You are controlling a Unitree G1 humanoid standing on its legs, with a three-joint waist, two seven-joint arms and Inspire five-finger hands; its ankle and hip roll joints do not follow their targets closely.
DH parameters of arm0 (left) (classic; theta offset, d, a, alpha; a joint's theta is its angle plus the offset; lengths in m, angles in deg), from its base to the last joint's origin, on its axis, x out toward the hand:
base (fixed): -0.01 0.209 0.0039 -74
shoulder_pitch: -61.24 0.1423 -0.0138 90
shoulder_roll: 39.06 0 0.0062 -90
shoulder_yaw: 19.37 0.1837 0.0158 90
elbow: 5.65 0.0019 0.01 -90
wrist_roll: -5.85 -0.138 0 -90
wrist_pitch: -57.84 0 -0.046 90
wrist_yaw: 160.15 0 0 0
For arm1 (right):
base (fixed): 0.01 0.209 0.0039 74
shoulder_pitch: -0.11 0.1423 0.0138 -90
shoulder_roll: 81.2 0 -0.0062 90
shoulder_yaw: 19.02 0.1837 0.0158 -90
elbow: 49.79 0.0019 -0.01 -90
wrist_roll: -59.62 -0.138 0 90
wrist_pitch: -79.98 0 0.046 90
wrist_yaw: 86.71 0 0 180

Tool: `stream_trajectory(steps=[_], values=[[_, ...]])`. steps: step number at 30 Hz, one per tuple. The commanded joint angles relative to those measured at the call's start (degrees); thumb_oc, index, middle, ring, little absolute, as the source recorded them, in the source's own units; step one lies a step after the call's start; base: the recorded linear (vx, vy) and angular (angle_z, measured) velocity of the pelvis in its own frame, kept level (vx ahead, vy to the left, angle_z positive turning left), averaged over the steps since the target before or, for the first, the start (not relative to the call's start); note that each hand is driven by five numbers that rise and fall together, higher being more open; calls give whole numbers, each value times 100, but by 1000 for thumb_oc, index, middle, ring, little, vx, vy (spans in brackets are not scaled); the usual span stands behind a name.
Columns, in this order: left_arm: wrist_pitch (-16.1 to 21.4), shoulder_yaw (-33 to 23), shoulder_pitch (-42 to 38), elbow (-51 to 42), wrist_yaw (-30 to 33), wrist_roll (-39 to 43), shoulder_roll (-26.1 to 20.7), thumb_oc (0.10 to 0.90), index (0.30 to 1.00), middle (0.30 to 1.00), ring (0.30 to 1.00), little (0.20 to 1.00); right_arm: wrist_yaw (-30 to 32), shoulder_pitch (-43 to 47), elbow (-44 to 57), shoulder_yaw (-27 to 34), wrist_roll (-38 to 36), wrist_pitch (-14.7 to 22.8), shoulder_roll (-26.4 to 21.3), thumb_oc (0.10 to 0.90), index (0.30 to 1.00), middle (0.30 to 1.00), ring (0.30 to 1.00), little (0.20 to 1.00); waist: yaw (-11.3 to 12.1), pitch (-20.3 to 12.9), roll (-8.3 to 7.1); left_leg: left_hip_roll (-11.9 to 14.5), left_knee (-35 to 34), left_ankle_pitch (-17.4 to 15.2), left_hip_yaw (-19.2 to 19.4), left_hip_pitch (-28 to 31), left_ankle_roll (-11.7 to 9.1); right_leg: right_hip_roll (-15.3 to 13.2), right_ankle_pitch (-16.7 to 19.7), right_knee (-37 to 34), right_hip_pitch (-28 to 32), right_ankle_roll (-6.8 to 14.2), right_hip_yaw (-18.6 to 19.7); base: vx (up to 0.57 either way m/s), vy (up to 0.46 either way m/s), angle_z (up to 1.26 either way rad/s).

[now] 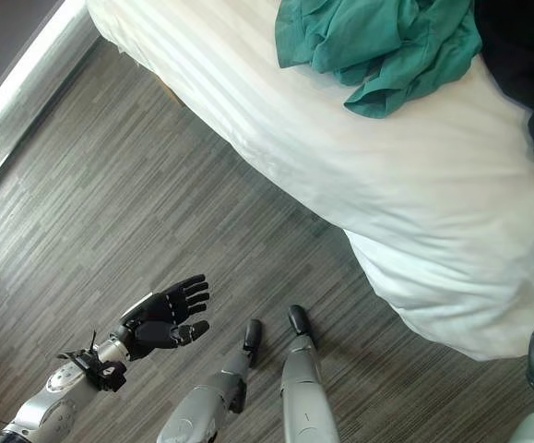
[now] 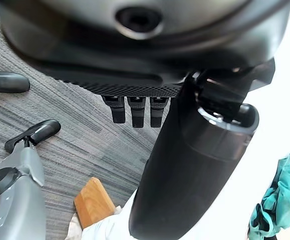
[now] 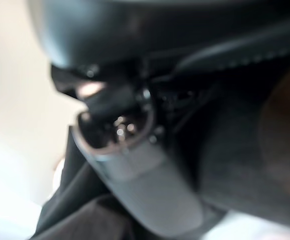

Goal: Pick up bed clothes into laundry basket.

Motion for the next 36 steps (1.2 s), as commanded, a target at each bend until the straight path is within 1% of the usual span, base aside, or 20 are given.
stream_trajectory(steps=[1,2,7,10,13,16,18,20,21,22,24,26,29,30,31,32,33,34,35,36], values=[[484,-59,-141,-454,-7,127,322,800,900,900,900,900,-291,-514,-621,-740,-175,-649,11,800,900,900,900,900,-194,-147,147,-91,-129,68,11,81,-117,-239,-104,-833,453,363,567,0,0,0],[505,-100,-162,-436,35,143,336,800,900,900,900,900,-300,-429,-393,-794,-290,-592,-22,400,300,300,300,300,-224,-144,112,-75,-132,60,27,97,-120,-229,-98,-840,463,363,579,0,0,0],[585,-349,-146,-530,121,366,343,800,900,900,900,900,-111,-108,874,-924,-790,-216,-229,400,300,300,300,300,-291,-196,-95,-8,-147,17,66,169,-134,-212,-81,-900,547,366,611,-22,0,-4],[688,-650,-288,-530,151,577,348,800,900,900,900,900,108,-321,2193,-729,-824,93,-325,400,300,300,300,300,-358,-266,-224,40,-170,2,61,234,-143,-210,-70,-965,638,370,597,-6,-1,-2],[851,-1033,-488,-603,252,737,345,800,900,900,900,900,288,-1413,3666,283,-1007,387,-211,400,300,300,300,300,-414,-399,-375,85,-194,-8,23,302,-150,-219,-47,-1101,804,362,551,5,-3,1],[1015,-1499,-658,-767,319,749,232,800,900,900,900,900,207,-2918,5084,1569,-1235,643,235,400,300,300,300,300,-474,-586,-562,148,-223,-39,-17,428,-154,-246,-35,-1247,1037,357,455,48,-18,7],[1070,-1613,-722,-738,343,755,235,800,900,900,900,900,153,-3268,5425,1880,-1341,726,411,400,300,300,300,300,-481,-640,-611,164,-231,-49,-21,471,-158,-245,-29,-1288,1111,358,450,35,-4,10],[1211,-1972,-844,-736,450,688,256,800,900,900,900,900,-32,-4036,6161,2495,-1513,815,800,400,300,300,300,300,-515,-776,-711,200,-246,-86,-30,575,-154,-240,-49,-1352,1262,347,422,84,7,5],[1350,-2368,-897,-826,590,607,317,800,900,900,900,900,-145,-4693,6735,3043,-1576,891,1150,400,300,300,300,300,-581,-906,-777,229,-254,-124,-17,682,-147,-239,-82,-1364,1384,338,407,122,26,13],[1418,-2571,-967,-882,693,543,337,800,900,900,900,900,-146,-5039,7026,3374,-1542,900,1322,400,300,300,300,300,-628,-974,-802,245,-258,-146,-8,745,-146,-227,-116,-1349,1434,333,408,132,31,10],[1558,-2796,-1238,-842,928,312,315,800,900,900,900,900,-162,-5504,7378,3846,-1485,898,1607,400,300,300,300,300,-732,-1117,-855,295,-258,-212,25,873,-155,-207,-179,-1308,1551,312,409,103,11,4],[1704,-2873,-1639,-733,1293,-219,178,800,900,900,900,900,-90,-5897,7748,4347,-1360,866,1787,400,300,300,300,300,-872,-1223,-885,349,-258,-273,62,1007,-187,-139,-295,-1179,1633,281,429,84,-5,-1],[1800,-2915,-2272,-511,1763,-689,120,800,900,900,900,900,-43,-6097,8114,4712,-1230,874,1959,400,300,300,300,300,-1104,-1429,-960,531,-214,-423,176,1255,-250,38,-455,-993,1799,200,565,108,-65,1],[1791,-2777,-2597,-324,1933,-817,91,800,900,900,900,900,-1,-6026,8144,4705,-1282,899,1946,400,300,300,300,300,-1162,-1468,-1028,625,172,-407,284,1269,-319,112,-468,-965,1884,164,629,76,-138,-11],[1757,-2640,-2870,-146,2053,-888,70,800,900,900,900,900,16,-5993,8143,4675,-1344,917,1968,400,300,300,300,300,-1193,-1471,-1110,674,709,-282,386,1182,-382,205,-460,-933,1963,134,663,-22,-112,-11],[1763,-2623,-2906,-127,2061,-893,60,800,900,900,900,900,16,-5986,8140,4686,-1346,919,1979,400,300,300,300,300,-1177,-1456,-1124,672,757,-269,388,1138,-397,209,-418,-937,1941,140,673,-30,-244,-33],[1575,-2182,-3588,347,2270,-1035,18,800,900,900,900,900,11,-5977,8192,4602,-1438,892,1924,400,300,300,300,300,-1276,-1384,-1410,735,2049,231,455,650,-339,343,-394,-796,2098,74,800,-44,-231,-38],[1566,-2103,-3794,508,2317,-1039,-44,800,900,900,900,900,-5,-5972,8212,4564,-1517,881,1944,400,300,300,300,300,-1293,-1357,-1541,653,2383,434,356,389,-192,375,-316,-741,2110,41,966,-26,-211,-32],[1538,-1951,-4004,766,2385,-1085,-96,800,900,900,900,900,28,-5939,8165,4509,-1581,879,1945,400,300,300,300,300,-1280,-1363,-1643,546,2681,344,324,85,4,386,-349,-631,2096,18,1163,-29,-21,-27],[1470,-1773,-4266,1075,2403,-1055,-105,800,900,900,900,900,31,-5925,8112,4438,-1705,863,1933,400,300,300,300,300,-1292,-1418,-1687,478,2568,231,379,-183,107,422,-348,-576,2091,53,1410,74,75,-83]])
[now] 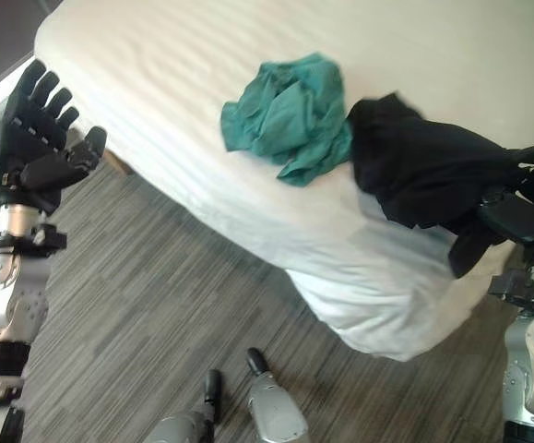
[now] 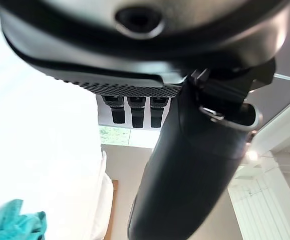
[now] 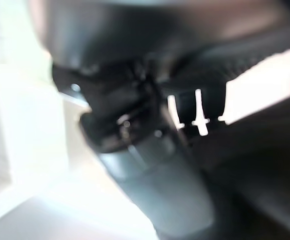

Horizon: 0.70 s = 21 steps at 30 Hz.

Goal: Pick up bed clothes into laundry basket.

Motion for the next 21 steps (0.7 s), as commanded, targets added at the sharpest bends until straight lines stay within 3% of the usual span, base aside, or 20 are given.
stream_trajectory(steps=[1,2,3,5,8,11,13,15,17,19,21], values=[[403,438,-679,186,86,-213,-102,800,900,900,900,900,162,135,430,522,-595,733,-706,400,300,300,300,300,-283,-992,487,755,-1106,714,-425,-353,356,253,160,-776,557,548,941,160,96,-126],[407,499,-829,386,159,-210,-104,800,900,900,900,900,74,164,434,473,-690,744,-759,400,300,300,300,300,-249,-977,508,780,-1543,689,-327,-268,325,289,143,-762,655,570,1139,313,159,-130],[388,684,-1121,658,253,-207,-124,800,900,900,900,900,98,188,356,341,-732,749,-868,400,300,300,300,300,-246,-907,597,767,-2262,894,-247,-471,248,384,84,-750,848,577,1347,328,148,-101],[396,875,-1408,907,274,-105,-78,800,900,900,900,900,108,250,239,200,-953,787,-877,400,300,300,300,300,-182,-813,674,618,-2922,1062,-255,-538,204,433,-47,-682,1083,587,1553,279,139,-107],[447,1043,-1855,1253,311,140,142,800,900,900,900,900,107,310,86,4,-1091,762,-691,400,300,300,300,300,-276,-787,802,551,-2980,1115,-130,-439,161,371,-235,-624,1328,667,1825,208,191,-84],[490,1156,-2162,1489,328,296,342,800,900,900,900,900,129,467,-54,-155,-1132,723,-521,400,300,300,300,300,-419,-914,871,614,-3006,866,332,-147,218,-129,-339,-893,1463,875,1820,272,291,-84],[503,1179,-2295,1625,360,318,303,800,900,900,900,900,141,548,-92,-191,-1150,726,-473,400,300,300,300,300,-435,-960,848,604,-3026,767,492,-52,283,-315,-351,-991,1510,951,1873,172,221,-74],[536,1255,-2544,1789,470,292,256,800,900,900,900,900,229,817,-234,-402,-1112,772,-464,400,300,300,300,300,-445,-1025,842,624,-3058,598,856,62,419,-691,-353,-1020,1474,1181,1888,262,330,-82],[574,1242,-2599,1744,622,128,80,800,900,900,900,900,261,1143,-226,-598,-1020,787,-479,400,300,300,300,300,-413,-997,832,656,-3012,465,1056,130,490,-843,-320,-874,1262,1319,1776,202,252,-113],[560,1272,-2706,1604,792,-124,-190,800,900,900,900,900,295,1545,-281,-942,-970,809,-409,400,300,300,300,300,-211,-864,772,829,-2982,523,1279,78,460,-849,-102,-895,874,1390,1327,-52,68,-121],[447,1281,-2809,1499,968,-636,-467,800,900,900,900,900,347,1540,-308,-898,-756,745,-360,400,300,300,300,300,-110,-868,641,882,-3038,523,1362,20,437,-994,210,-1144,697,1488,819,-47,-59,-104]])
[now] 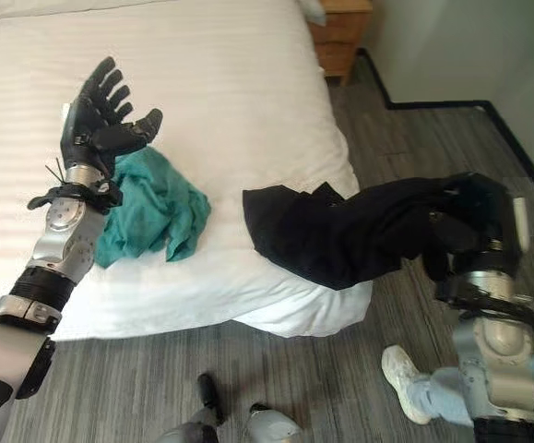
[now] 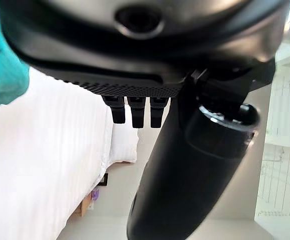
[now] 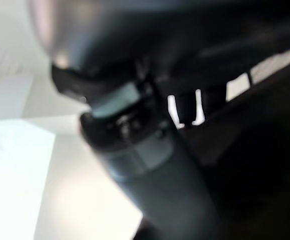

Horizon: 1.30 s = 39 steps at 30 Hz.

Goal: Pick up bed clothes into laundry basket.

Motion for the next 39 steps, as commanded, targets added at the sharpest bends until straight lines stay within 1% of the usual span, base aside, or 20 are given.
stream_trajectory(steps=[1,2,3,5,7,8,12,16,19,21,22,23,27,30,32,34,36,37,38,39], values=[[443,110,-1264,-5,323,-992,-812,800,900,900,900,900,128,920,-38,843,225,565,-239,400,300,300,300,300,247,-395,-313,544,336,-373,-57,-317,-864,-812,1350,-1124,219,275,-476,77,-11,-61],[294,174,-1314,241,437,-1405,-870,800,900,900,900,900,152,824,-58,984,211,582,-207,400,300,300,300,300,237,-444,-351,557,285,-382,-85,-303,-844,-821,1314,-1234,258,251,-472,89,38,-1],[236,220,-1335,399,540,-1627,-958,800,900,900,900,900,174,816,-39,1073,199,601,-220,400,300,300,300,300,278,-463,-381,559,237,-412,-77,-267,-828,-928,1340,-1336,240,251,-634,88,52,32],[-16,397,-1446,538,561,-2278,-1147,800,900,900,900,900,173,722,-24,1222,198,615,-242,400,300,300,300,300,265,-484,-392,528,188,-398,-80,-289,-818,-971,1376,-1498,274,246,-690,43,32,22],[-130,473,-1464,509,594,-2710,-1284,800,900,900,900,900,189,592,23,1454,262,634,-259,400,300,300,300,300,297,-485,-407,509,157,-390,-102,-324,-803,-1035,1323,-1625,266,230,-799,23,28,17],[-240,512,-1391,359,578,-3058,-1392,800,900,900,900,900,170,456,59,1575,281,652,-229,400,300,300,300,300,329,-489,-402,494,140,-374,-139,-345,-798,-1051,1291,-1657,278,215,-832,32,12,21],[-389,373,-855,-242,387,-3598,-1636,800,900,900,900,900,171,203,66,1819,330,660,-183,400,300,300,300,300,519,-483,-372,472,54,-293,-244,-379,-791,-1063,1248,-1788,303,181,-952,15,-12,14],[-437,136,-283,-789,234,-3819,-1807,800,900,900,900,900,167,67,78,1942,353,617,-212,400,300,300,300,300,715,-481,-331,447,-35,-245,-349,-389,-794,-1065,1179,-1835,332,130,-1024,11,-23,16],[-464,-57,334,-1249,-67,-3625,-1852,800,900,900,900,900,151,-5,99,1963,334,543,-263,400,300,300,300,300,792,-474,-297,404,-75,-225,-457,-372,-791,-1076,1123,-1839,383,112,-1067,1,-35,10],[-518,-66,798,-1710,-432,-3592,-1891,800,900,900,900,900,139,-23,163,1990,325,482,-226,400,300,300,300,300,870,-452,-277,375,-79,-221,-528,-372,-790,-1080,1096,-1847,413,97,-1091,-2,-29,10],[-531,-86,828,-1740,-445,-3596,-1894,800,900,900,900,900,140,-31,172,1990,327,477,-221,400,300,300,300,300,866,-457,-278,374,-80,-221,-530,-369,-790,-1081,1096,-1849,417,97,-1092,2,-35,13],[-544,-84,1058,-1942,-612,-3594,-1898,800,900,900,900,900,134,-31,195,1999,322,464,-210,400,300,300,300,300,924,-437,-288,360,-76,-220,-575,-370,-787,-1092,1087,-1856,438,92,-1107,-4,-35,10],[-601,-6,1256,-2043,-780,-3594,-1842,800,900,900,900,900,119,2,213,1917,297,442,-260,400,300,300,300,300,940,-407,-286,347,-71,-214,-609,-381,-787,-1097,1070,-1852,453,88,-1135,-9,-22,28],[-771,242,1340,-1968,-862,-4092,-1722,800,900,900,900,900,119,75,195,1821,241,425,-344,400,300,300,300,300,968,-272,-310,348,-76,-182,-661,-447,-800,-1085,1051,-1821,396,75,-1182,-16,-15,-2],[-832,301,1313,-1902,-860,-4171,-1671,800,900,900,900,900,129,97,179,1812,230,419,-355,400,300,300,300,300,974,-232,-315,346,-69,-174,-678,-473,-802,-1076,1060,-1815,377,69,-1211,-7,-13,9],[-1063,486,1462,-1738,-1075,-4521,-1451,800,900,900,900,900,214,65,256,1832,327,354,-255,400,300,300,300,300,969,-102,-400,355,-79,-158,-699,-540,-801,-1060,1134,-1841,328,83,-1258,-15,-32,23],[-1090,504,1494,-1711,-1125,-4576,-1406,800,900,900,900,900,248,48,297,1880,379,334,-204,400,300,300,300,300,976,-83,-419,352,-87,-161,-703,-557,-799,-1061,1153,-1859,318,88,-1265,-5,-1,7],[-1172,552,1593,-1609,-1250,-4664,-1321,580,571,571,571,571,294,21,346,1948,441,300,-135,400,300,300,300,300,952,-46,-447,355,-100,-166,-687,-591,-794,-1065,1193,-1881,285,102,-1271,0,9,6],[-1169,561,1587,-1600,-1251,-4672,-1312,400,300,300,300,300,300,6,361,1956,450,294,-129,400,300,300,300,300,957,-55,-445,354,-100,-166,-686,-596,-793,-1067,1197,-1886,283,104,-1271,0,0,0],[-1225,592,1620,-1420,-1244,-4780,-1228,400,300,300,300,300,352,-9,338,1996,481,305,-95,400,300,300,300,300,932,-32,-453,356,-109,-168,-677,-610,-793,-1072,1220,-1901,263,116,-1277,0,0,0]])
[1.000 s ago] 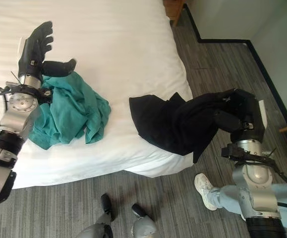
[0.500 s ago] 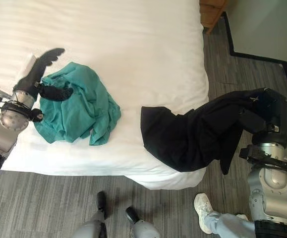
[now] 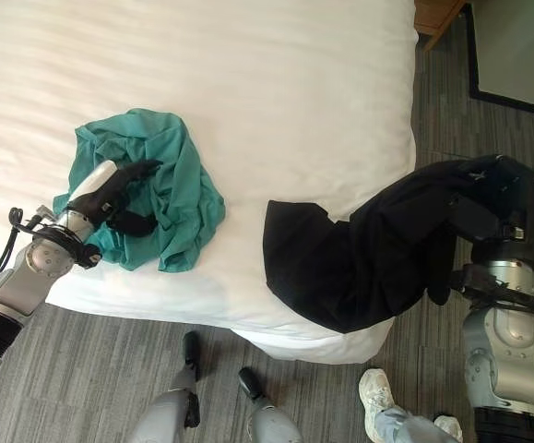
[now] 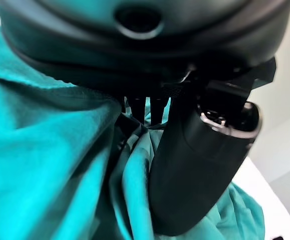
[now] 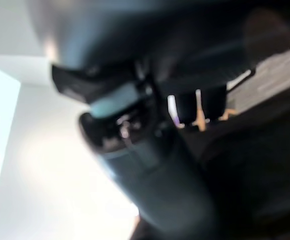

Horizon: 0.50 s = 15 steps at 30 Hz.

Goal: Pick up bed clothes into laundry basket.

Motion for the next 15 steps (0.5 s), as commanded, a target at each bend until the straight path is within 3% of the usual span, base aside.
stream_trajectory(steps=[1,5,6,7,10,12,13,14,15], values=[[-45,68,-151,451,-219,-503,210,400,300,300,300,300,376,70,336,966,76,516,-283,400,300,300,300,300,-6,-431,-116,32,63,-986,119,-36,-404,-599,-238,436,-269,420,-138,0,0,0],[-124,160,-67,773,-280,-877,342,400,300,300,300,300,431,27,387,1046,129,537,-171,400,300,300,300,300,-14,-430,-96,25,54,-1013,118,-28,-391,-601,-242,428,-282,426,-108,0,11,-1],[-59,200,106,686,-266,-871,390,400,300,300,300,300,677,181,-76,710,718,537,-291,400,300,300,300,300,40,-402,-89,19,59,-1016,126,-11,-382,-609,-256,439,-291,426,-108,-8,40,-6],[-161,239,107,791,-261,-851,438,400,300,300,300,300,615,323,-20,709,704,199,-282,400,300,300,300,300,25,-410,-78,38,54,-1010,140,-16,-379,-593,-255,437,-311,419,-82,-12,33,-10],[-180,109,121,1060,-191,-687,748,400,300,300,300,300,869,509,194,797,707,408,-75,400,300,300,300,300,7,-428,-41,38,47,-1019,167,-9,-381,-597,-256,423,-332,423,-44,-11,38,-11],[-105,-90,195,914,-66,-278,823,400,300,300,300,300,908,602,212,735,752,397,-22,400,300,300,300,300,22,-447,-7,41,46,-1029,182,18,-380,-595,-268,424,-332,426,-22,-6,48,-16],[84,-317,186,613,-56,508,867,400,300,300,300,300,864,703,247,610,765,366,-24,400,300,300,300,300,34,-489,5,3,60,-1087,187,69,-373,-639,-330,426,-274,427,-37,-8,29,-16],[82,-335,198,601,-61,530,852,400,300,300,300,300,864,718,248,595,765,363,-26,400,300,300,300,300,30,-479,16,23,46,-1044,191,62,-379,-619,-301,429,-290,430,-23,-10,16,-36],[260,-559,185,366,109,1267,886,400,300,300,300,300,813,775,289,483,769,348,-29,400,300,300,300,300,43,-506,41,16,45,-1041,180,88,-383,-619,-316,445,-276,428,-26,-30,-3,-36]])
